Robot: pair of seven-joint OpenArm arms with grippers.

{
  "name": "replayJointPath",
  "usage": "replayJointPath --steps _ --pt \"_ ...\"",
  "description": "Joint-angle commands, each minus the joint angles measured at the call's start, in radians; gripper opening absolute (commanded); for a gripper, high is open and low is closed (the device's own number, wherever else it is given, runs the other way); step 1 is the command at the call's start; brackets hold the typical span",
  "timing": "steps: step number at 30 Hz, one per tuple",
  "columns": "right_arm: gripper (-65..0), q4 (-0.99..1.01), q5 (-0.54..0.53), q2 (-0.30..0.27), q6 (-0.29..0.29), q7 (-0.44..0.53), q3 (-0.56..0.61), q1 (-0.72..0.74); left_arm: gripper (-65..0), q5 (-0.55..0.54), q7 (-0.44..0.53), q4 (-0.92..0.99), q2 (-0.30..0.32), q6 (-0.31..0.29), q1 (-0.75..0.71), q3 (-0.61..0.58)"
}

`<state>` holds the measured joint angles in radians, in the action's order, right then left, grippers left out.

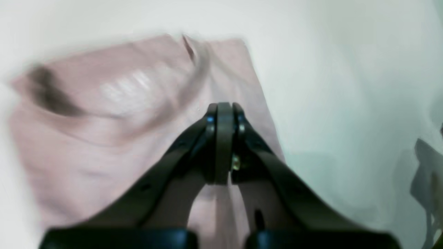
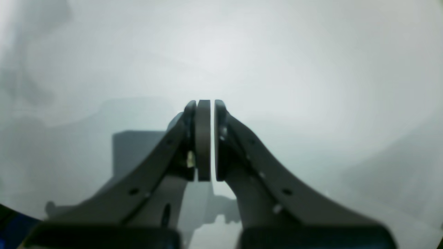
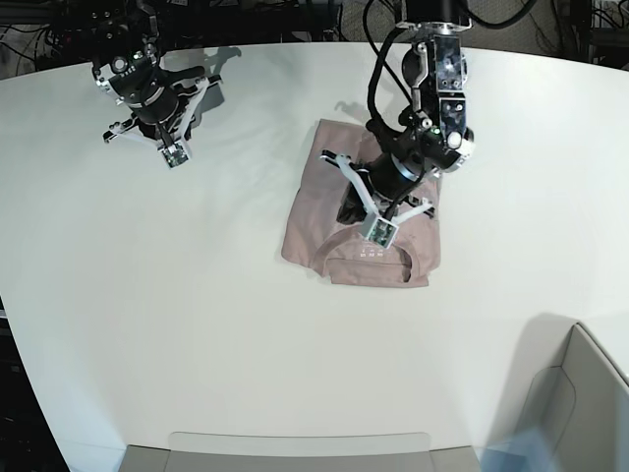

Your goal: Fold the T-shirt properly

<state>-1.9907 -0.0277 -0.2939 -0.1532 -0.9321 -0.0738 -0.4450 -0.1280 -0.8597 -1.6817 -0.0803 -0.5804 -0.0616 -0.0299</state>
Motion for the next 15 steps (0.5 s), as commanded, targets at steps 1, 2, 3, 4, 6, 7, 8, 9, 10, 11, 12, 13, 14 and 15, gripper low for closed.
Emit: replayJointPath --steps 1,2,3,4,6,7,8,9,10,11,12,13,14,15 --pt "-63.7 -0.019 -0.001 -0.011 0.002 0.018 -0.005 -0.004 -65.0 -0.014 0.050 0.048 0.006 -0.005 0.009 0.009" --pt "-63.7 -0.020 -0.001 -0.011 0.002 0.018 -0.005 -0.004 -65.0 -0.014 0.087 0.091 0.007 -0.005 0.021 0.028" --pt "-63.7 -0.020 0.002 -0.011 0.002 0.018 -0.005 -0.004 -65.0 -0.014 0.119 0.134 0.007 -0.005 0.035 0.054" --pt "-63.7 -0.020 0.004 -0.011 0.002 0.018 -0.005 -0.004 -65.0 -0.014 0.148 0.174 0.014 -0.005 0.044 0.095" --pt "-63.7 -0.020 0.004 -0.011 0.002 0.018 -0.005 -0.005 -65.0 -0.017 0.156 0.234 0.038 -0.005 0.062 0.169" --pt "-63.7 -0.020 0.004 -0.011 0.002 0.018 -0.005 -0.005 -65.0 -0.019 0.156 0.251 0.050 -0.005 0.070 0.195" --pt "-63.7 -0.020 0.001 -0.011 0.002 0.018 -0.005 -0.005 -65.0 -0.019 0.156 0.268 0.067 -0.006 0.076 0.219" --pt "-63.7 -0.020 0.001 -0.011 0.002 0.018 -0.005 -0.005 -65.0 -0.019 0.159 0.283 0.090 -0.006 0.082 0.244" --pt "-63.7 -0.020 0.001 -0.009 0.002 0.018 -0.005 -0.005 -65.0 -0.020 0.162 0.300 0.113 -0.006 0.088 0.261" --pt "-63.7 -0.020 0.001 -0.009 0.002 0.018 -0.005 -0.004 -65.0 -0.020 0.165 0.322 0.136 -0.010 0.096 0.275" --pt "-63.6 -0.020 0.001 -0.009 0.002 0.018 -0.005 -0.002 -65.0 -0.020 0.165 0.343 0.156 -0.011 0.107 0.287" --pt "-63.6 -0.019 0.001 -0.009 0.002 0.018 -0.004 -0.001 -65.0 -0.020 0.165 0.364 0.179 -0.013 0.118 0.299" --pt "-63.6 -0.019 0.001 -0.009 0.002 0.018 -0.002 0.001 -65.0 -0.020 0.167 0.386 0.198 -0.013 0.133 0.312" --pt "-63.6 -0.019 0.001 -0.009 0.002 0.018 -0.001 0.001 -65.0 -0.020 0.167 0.404 0.210 -0.014 0.142 0.319"
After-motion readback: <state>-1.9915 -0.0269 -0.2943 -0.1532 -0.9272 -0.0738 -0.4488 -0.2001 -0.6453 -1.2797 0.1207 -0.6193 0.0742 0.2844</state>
